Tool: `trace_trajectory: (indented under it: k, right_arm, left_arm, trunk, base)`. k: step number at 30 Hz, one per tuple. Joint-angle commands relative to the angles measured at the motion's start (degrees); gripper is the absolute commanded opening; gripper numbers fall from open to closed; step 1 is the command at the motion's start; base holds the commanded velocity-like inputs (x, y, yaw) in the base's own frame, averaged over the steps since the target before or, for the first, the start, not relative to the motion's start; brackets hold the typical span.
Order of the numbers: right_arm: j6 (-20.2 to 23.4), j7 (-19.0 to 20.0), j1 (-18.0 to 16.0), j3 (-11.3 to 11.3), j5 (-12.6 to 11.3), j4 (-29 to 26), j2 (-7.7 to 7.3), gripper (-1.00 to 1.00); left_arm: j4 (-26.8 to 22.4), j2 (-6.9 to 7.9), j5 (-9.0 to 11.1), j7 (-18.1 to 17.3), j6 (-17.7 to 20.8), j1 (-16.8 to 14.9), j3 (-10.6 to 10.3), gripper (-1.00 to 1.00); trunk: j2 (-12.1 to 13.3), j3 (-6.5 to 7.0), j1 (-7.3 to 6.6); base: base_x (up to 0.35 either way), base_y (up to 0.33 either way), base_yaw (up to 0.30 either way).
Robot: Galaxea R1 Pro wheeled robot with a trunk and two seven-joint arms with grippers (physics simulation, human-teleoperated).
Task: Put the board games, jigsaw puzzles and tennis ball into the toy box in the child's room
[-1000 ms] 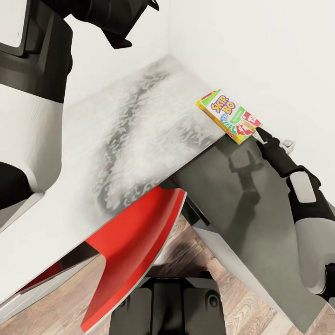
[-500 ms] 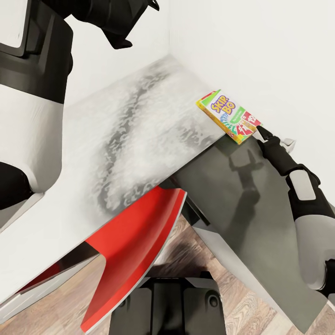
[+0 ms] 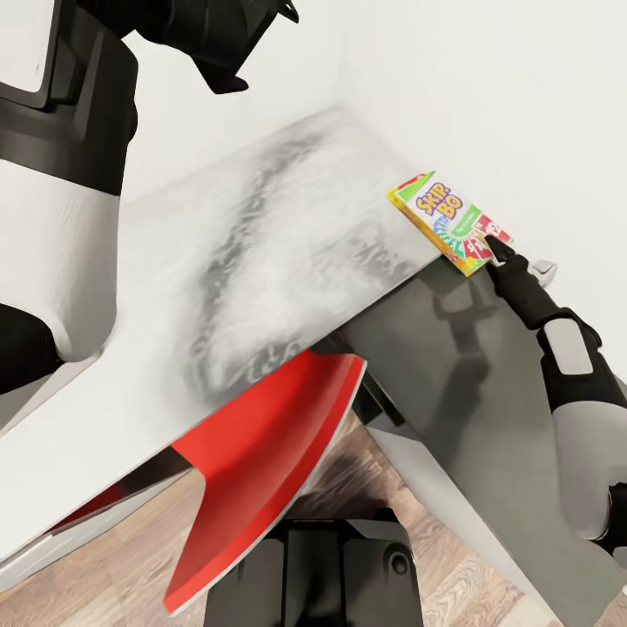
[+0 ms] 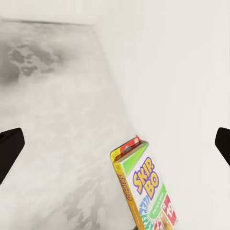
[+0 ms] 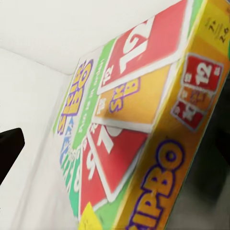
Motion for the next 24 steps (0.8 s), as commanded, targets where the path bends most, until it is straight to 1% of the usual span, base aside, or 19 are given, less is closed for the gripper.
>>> trace_trajectory:
  k: [1,2,4,5,7,8,10,17,24]
  right_arm:
    - [0.52,-0.01,-0.02,-0.58,-0.45,0.06,0.04,1.0]
    - [0.52,-0.01,-0.02,-0.58,-0.45,0.06,0.04,1.0]
    - [0.51,-0.38,0.01,-1.61,-0.44,0.25,0.05,1.0]
    - [0.51,-0.38,0.01,-1.61,-0.44,0.25,0.05,1.0]
    - [0.5,-0.85,0.03,-2.75,-0.44,0.5,0.03,1.0]
    - [0.5,-0.85,0.03,-2.75,-0.44,0.5,0.03,1.0]
    - [0.5,-1.18,0.07,-3.67,-0.46,0.68,-0.03,1.0]
    - [0.5,-1.58,0.18,-4.67,-0.48,0.87,-0.14,1.0]
    - [0.5,-1.74,0.33,-5.07,-0.49,0.95,-0.26,1.0]
  left_arm:
    - [-0.02,-0.01,0.39,0.44,0.07,-0.04,0.0,1.0]
    - [-0.02,-0.01,0.39,0.44,0.07,-0.04,0.0,1.0]
    - [-0.04,-0.01,0.42,0.44,0.07,-0.03,0.0,1.0]
    - [-0.04,-0.01,0.42,0.44,0.07,-0.03,0.0,1.0]
    - [-0.06,-0.02,0.43,0.44,0.07,-0.02,0.0,1.0]
    - [-0.06,-0.02,0.43,0.44,0.07,-0.02,0.0,1.0]
    - [-0.07,-0.02,0.45,0.44,0.07,-0.01,0.0,1.0]
    - [-0.08,-0.02,0.47,0.44,0.07,0.06,0.0,1.0]
    - [-0.08,-0.03,0.47,0.44,0.07,0.26,0.0,1.0]
  trunk:
    - [-0.09,-0.06,0.03]
    - [-0.09,-0.06,0.03]
    - [-0.09,-0.06,0.03]
    - [-0.09,-0.06,0.03]
    - [-0.09,-0.06,0.03]
    - [-0.09,-0.06,0.03]
    - [-0.09,-0.06,0.03]
    - [-0.09,-0.06,0.03]
    - [-0.09,-0.06,0.03]
  base:
    - [0.0,0.0,0.086]
    - [0.0,0.0,0.086]
    - [0.0,0.0,0.062]
    - [0.0,0.0,0.055]
    - [0.0,0.0,0.04]
    - [0.0,0.0,0.035]
    - [0.0,0.0,0.025]
    - [0.0,0.0,0.015]
    - [0.0,0.0,0.006]
